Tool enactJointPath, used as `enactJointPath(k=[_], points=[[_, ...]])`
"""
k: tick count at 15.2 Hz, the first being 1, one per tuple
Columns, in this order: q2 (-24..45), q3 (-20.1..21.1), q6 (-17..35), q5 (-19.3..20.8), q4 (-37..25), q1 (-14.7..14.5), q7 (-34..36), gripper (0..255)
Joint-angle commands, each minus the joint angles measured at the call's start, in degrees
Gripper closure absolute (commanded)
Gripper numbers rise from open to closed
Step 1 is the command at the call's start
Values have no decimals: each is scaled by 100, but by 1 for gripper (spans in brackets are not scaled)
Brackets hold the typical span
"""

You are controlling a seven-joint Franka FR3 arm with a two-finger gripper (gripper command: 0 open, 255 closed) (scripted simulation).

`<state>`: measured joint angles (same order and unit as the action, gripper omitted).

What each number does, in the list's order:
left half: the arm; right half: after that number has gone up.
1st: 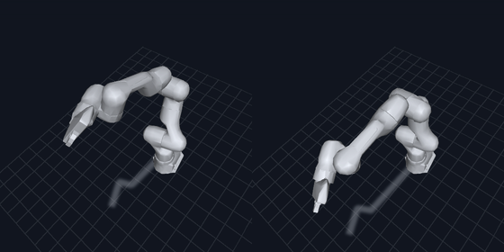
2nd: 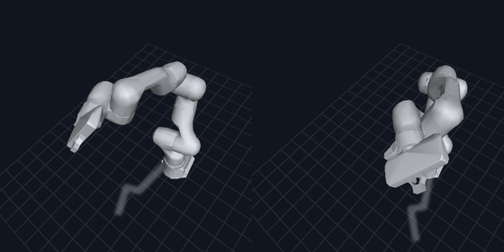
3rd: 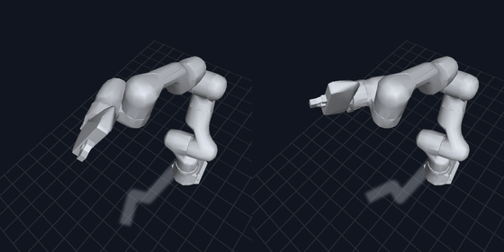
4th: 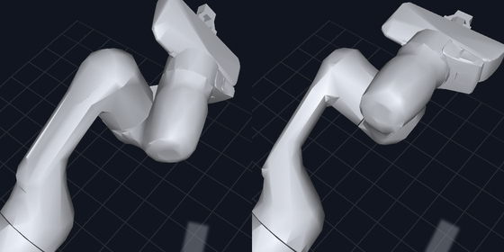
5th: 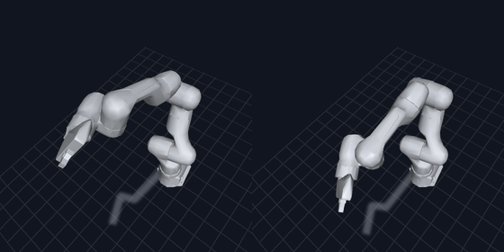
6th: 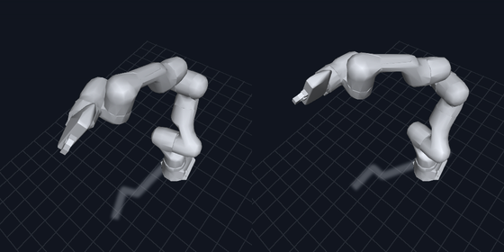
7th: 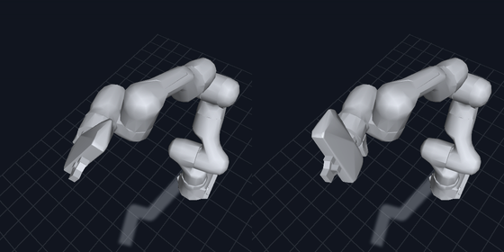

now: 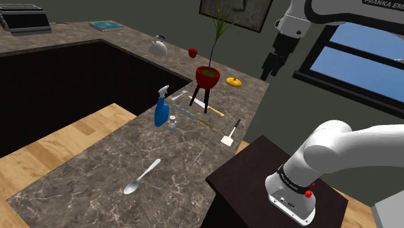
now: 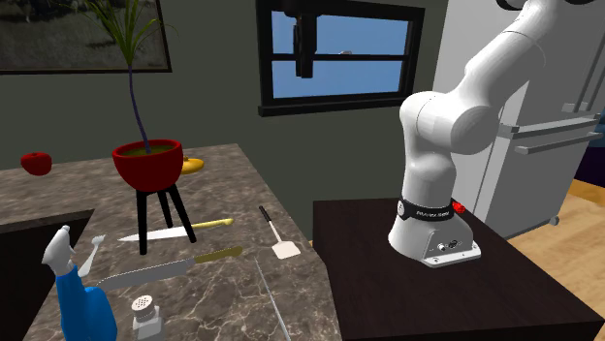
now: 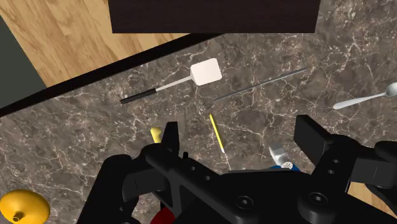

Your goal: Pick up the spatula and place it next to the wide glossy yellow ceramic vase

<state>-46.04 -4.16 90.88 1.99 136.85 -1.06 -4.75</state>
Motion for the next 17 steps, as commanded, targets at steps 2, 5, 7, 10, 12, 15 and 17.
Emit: enactJointPath(k=[2,5,7,10,12,15,17], points=[[23,35,212,-16,178,71,195,0],[148,142,863,-64,673,281,776,0],[278,212,1310,-93,968,417,1162,0],[550,320,2002,-134,1359,624,1739,0],[785,394,2479,-157,1582,762,2123,0],[1218,503,3215,-181,1860,972,2705,0],[1561,573,3718,-184,2004,1112,3100,0]])
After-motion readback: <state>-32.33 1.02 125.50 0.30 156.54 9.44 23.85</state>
